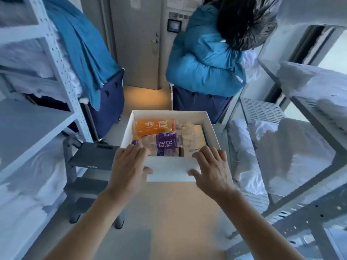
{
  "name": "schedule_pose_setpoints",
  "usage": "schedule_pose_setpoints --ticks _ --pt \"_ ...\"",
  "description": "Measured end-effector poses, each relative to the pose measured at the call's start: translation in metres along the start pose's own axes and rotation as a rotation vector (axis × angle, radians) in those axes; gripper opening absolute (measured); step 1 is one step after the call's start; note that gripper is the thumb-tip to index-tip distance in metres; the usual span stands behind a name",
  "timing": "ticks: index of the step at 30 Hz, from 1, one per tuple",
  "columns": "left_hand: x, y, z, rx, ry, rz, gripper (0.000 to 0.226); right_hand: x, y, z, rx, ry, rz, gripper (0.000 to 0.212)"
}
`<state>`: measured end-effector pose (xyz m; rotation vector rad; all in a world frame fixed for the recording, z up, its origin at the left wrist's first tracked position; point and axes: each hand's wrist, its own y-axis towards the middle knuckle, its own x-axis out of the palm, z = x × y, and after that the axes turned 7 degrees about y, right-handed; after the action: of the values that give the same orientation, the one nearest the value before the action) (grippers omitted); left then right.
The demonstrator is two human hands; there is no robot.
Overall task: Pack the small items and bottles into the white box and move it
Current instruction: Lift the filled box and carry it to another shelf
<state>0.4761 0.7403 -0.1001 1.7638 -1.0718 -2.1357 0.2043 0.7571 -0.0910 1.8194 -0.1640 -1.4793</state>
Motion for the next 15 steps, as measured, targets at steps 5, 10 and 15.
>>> schedule_pose_setpoints --ticks 5,10,15 --pt "-0.011 -0.008 -0.035 -0.152 0.100 0.008 0.069 0.046 0.051 -0.008 -0.140 0.127 -0.016 0.056" --pt "-0.021 -0.019 -0.056 -0.295 0.220 0.004 0.069 0.076 0.091 -0.019 -0.263 0.237 -0.019 0.051" --pt "-0.036 -0.034 -0.063 -0.416 0.351 0.007 0.070 0.095 0.119 -0.037 -0.385 0.349 -0.022 0.056"
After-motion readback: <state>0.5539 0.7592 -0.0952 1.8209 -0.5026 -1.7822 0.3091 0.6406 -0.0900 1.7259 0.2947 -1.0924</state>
